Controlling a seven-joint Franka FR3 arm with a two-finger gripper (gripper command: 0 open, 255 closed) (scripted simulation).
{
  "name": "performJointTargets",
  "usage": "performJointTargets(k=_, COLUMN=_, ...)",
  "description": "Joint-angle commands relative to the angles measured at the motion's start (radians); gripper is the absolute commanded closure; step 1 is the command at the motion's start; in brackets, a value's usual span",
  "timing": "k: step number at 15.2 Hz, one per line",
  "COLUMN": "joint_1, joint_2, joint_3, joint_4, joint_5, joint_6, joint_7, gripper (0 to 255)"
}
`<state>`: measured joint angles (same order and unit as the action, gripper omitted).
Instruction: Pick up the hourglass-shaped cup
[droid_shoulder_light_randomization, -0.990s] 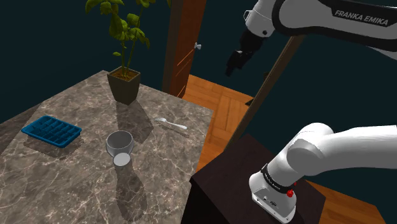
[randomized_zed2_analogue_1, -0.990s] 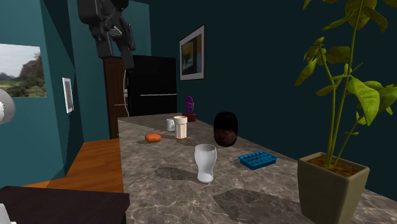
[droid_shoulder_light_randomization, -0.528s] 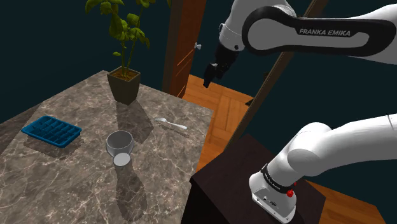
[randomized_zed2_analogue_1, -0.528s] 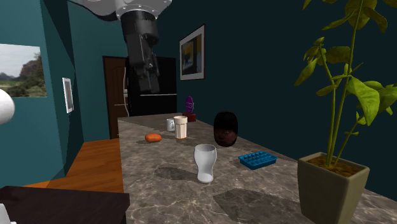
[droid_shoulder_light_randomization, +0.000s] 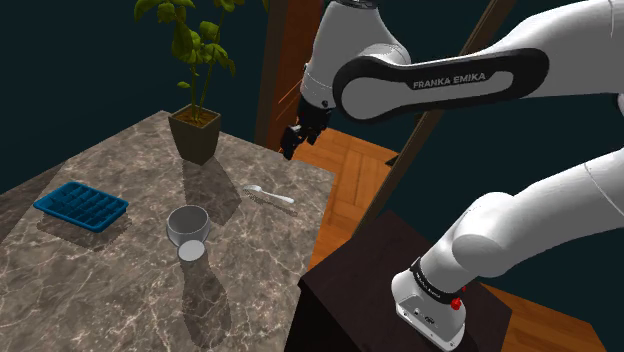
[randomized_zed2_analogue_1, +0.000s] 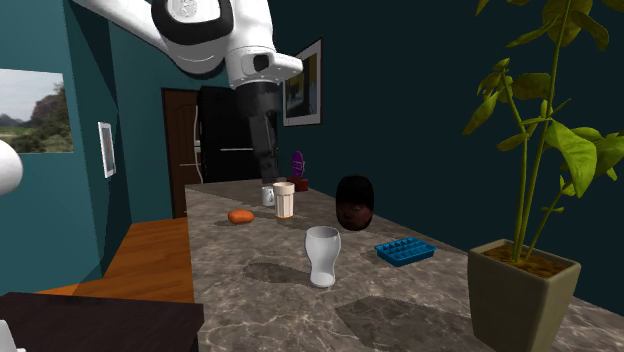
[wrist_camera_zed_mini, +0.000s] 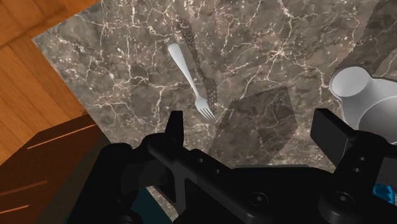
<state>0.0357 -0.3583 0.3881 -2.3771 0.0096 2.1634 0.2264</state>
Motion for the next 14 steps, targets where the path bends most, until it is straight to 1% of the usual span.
performJointTargets(k=1, joint_1=-0.005, joint_2=0.079, joint_3=0.038, joint_4=0.035, joint_5=-0.027, joint_6=0.039, joint_7=0.05, gripper=0)
performJointTargets(k=4, joint_1=-0.008, joint_2=0.187, joint_3=0.088, joint_4=0.077, joint_5=-0.082, joint_6=0.09, joint_7=0.128, gripper=0)
performJointTargets(k=8, joint_1=-0.002, joint_2=0.345, joint_3=0.138, joint_4=0.152, joint_5=-0.19, joint_6=0.14, joint_7=0.248, gripper=0)
performJointTargets(k=11, joint_1=0.023, joint_2=0.469, joint_3=0.154, joint_4=0.223, joint_5=-0.287, joint_6=0.16, joint_7=0.342, gripper=0)
performJointTargets(k=14, joint_1=0.067, joint_2=0.594, joint_3=0.148, joint_4=0.305, joint_5=-0.38, joint_6=0.166, joint_7=0.427, gripper=0)
